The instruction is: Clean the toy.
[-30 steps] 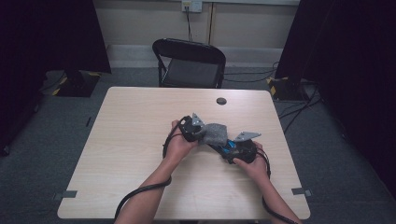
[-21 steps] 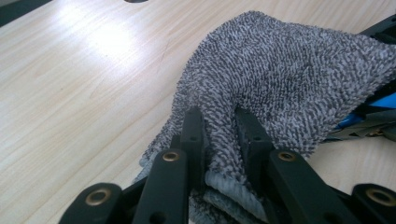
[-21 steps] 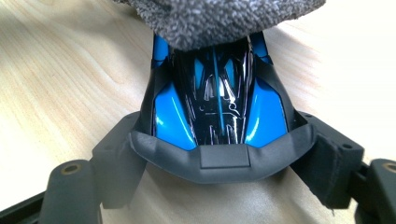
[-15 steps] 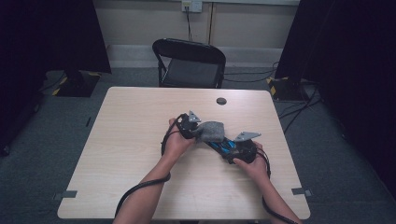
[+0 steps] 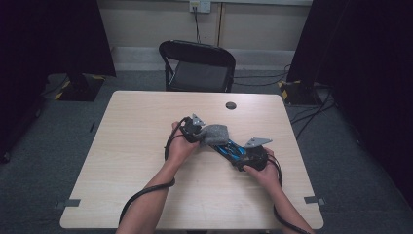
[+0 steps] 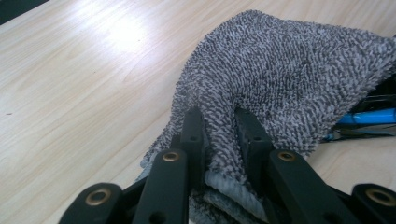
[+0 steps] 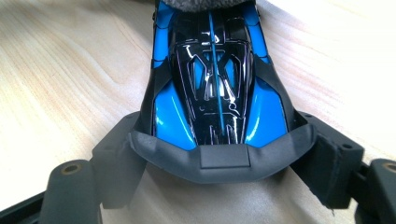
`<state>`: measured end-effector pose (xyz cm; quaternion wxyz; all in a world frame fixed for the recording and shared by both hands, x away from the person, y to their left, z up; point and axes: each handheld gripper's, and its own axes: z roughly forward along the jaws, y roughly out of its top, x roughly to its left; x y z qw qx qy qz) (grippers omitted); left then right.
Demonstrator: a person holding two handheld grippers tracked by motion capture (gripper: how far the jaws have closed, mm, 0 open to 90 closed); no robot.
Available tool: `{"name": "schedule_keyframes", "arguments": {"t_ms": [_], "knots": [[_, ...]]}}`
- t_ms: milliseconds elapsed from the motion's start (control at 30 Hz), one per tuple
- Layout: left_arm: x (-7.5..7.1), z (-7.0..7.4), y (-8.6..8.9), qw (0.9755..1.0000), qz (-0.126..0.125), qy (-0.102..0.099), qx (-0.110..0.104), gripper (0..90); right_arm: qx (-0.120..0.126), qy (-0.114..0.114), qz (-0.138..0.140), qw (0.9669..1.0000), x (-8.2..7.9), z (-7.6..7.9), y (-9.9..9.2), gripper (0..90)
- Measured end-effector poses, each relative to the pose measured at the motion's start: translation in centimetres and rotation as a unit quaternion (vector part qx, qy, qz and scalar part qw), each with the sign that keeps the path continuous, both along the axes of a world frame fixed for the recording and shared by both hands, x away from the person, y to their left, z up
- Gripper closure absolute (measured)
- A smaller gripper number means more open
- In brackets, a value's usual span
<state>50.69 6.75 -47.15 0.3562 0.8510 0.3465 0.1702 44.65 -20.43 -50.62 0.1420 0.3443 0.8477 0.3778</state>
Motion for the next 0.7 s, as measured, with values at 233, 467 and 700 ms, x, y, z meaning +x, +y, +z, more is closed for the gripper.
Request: {"name": "schedule_keyframes", "arguments": {"t_ms": [233, 467, 700], "knots": [[0.3, -0.1, 0.8, 1.0000, 0.007, -0.001, 0.002, 75.9, 0.000, 0.000, 0.000, 1.0000, 0.0, 0.0, 0.0, 23.7], [0.4, 0.0, 1.7, 0.9998, 0.016, 0.000, 0.012, 75.9, 0.000, 0.000, 0.000, 1.0000, 0.0, 0.0, 0.0, 23.7], [0.3, 0.0, 2.6, 0.9997, 0.023, 0.001, 0.011, 75.9, 0.000, 0.000, 0.000, 1.0000, 0.0, 0.0, 0.0, 23.7]]}}
